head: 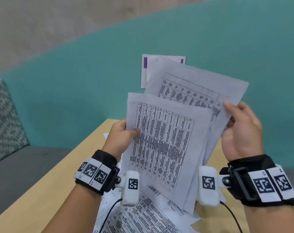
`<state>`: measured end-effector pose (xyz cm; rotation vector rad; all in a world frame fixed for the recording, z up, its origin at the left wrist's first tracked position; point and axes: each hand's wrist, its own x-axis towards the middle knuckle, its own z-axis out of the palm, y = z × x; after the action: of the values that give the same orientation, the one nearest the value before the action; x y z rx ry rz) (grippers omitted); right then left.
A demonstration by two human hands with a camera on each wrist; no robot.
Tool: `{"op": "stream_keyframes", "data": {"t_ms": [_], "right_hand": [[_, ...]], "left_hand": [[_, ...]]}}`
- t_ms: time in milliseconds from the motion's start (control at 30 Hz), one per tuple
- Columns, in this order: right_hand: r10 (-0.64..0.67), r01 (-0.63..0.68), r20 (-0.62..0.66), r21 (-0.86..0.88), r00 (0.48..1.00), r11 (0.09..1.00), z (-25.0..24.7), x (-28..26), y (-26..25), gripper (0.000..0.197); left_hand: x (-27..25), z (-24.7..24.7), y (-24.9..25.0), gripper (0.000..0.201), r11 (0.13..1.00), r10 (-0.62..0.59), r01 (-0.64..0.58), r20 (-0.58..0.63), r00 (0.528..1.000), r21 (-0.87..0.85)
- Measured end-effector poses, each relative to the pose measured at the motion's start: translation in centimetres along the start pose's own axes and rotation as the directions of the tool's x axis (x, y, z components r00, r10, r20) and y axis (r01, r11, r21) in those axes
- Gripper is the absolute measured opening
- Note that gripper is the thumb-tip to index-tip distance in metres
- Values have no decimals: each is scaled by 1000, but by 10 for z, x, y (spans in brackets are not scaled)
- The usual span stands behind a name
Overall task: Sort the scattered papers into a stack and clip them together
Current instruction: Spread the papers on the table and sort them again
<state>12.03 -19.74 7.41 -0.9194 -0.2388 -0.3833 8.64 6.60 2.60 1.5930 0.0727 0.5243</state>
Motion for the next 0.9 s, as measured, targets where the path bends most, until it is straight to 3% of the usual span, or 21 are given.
{"op": "stream_keyframes", "data": {"t_ms": [100, 233, 333, 433, 467, 567, 900], "right_hand": [[75, -51, 110, -205, 991, 977, -4, 2, 6, 22], [226, -123, 216, -406, 950, 905, -4, -2, 15, 21], [208, -96, 231, -417, 951, 904, 0, -5, 21, 17], [184, -93, 241, -346, 953, 934, 6, -9, 26, 50], [171, -75, 252, -348, 952, 934, 8, -10, 28, 48], [105, 15, 245, -443, 964, 897, 10, -12, 36, 16], [141, -34, 200, -462, 970, 886, 5, -9, 48, 24]], "left_hand": [[1, -2, 1, 17, 998, -33, 31, -36, 999, -52], [2, -3, 3, 17, 995, -39, 32, -67, 997, -98], [2, -2, 3, 21, 996, -18, 9, -100, 995, -93], [0, 1, 5, 26, 997, 27, -37, -146, 989, -69], [0, 1, 5, 28, 997, 44, -53, -153, 987, -61], [-1, 2, 7, 33, 996, 60, -67, -137, 989, -50], [1, 5, 3, 29, 999, 37, -37, -44, 998, -17]]}}
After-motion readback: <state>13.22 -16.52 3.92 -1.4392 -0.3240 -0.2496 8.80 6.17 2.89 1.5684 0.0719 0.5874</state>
